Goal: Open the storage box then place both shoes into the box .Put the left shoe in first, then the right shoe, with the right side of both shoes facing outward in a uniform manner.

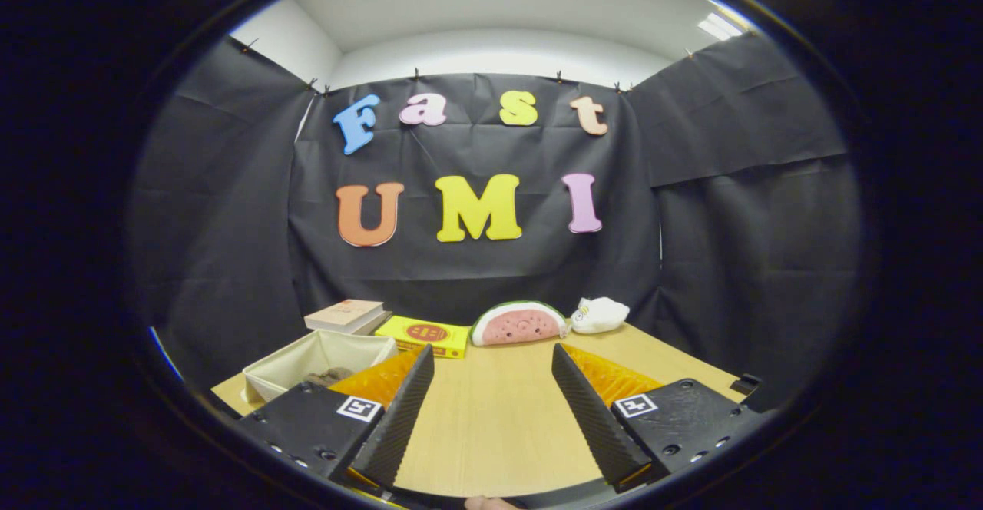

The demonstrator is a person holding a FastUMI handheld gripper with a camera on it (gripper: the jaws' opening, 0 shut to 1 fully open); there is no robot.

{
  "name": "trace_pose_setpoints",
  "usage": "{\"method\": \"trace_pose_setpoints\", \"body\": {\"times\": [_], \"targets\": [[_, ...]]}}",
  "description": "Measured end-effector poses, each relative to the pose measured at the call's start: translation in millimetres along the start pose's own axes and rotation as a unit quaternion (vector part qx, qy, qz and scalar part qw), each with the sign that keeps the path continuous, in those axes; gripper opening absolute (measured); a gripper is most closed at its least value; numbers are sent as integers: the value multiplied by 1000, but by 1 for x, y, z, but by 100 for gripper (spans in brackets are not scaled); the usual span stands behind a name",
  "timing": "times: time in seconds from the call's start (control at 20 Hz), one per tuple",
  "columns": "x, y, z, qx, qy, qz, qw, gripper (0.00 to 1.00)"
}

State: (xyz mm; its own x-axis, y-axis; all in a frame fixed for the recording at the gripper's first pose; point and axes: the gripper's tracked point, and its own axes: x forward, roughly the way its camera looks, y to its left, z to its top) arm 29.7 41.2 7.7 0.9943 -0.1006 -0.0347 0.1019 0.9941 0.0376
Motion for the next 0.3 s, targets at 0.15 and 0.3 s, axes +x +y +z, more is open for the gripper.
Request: {"method": "trace_pose_setpoints", "body": {"times": [0.15,0.3], "targets": [[-3,-2,-1,-6,-3,5,1000,94],[-7,-6,0,-6,-7,4,1000,94]]}}
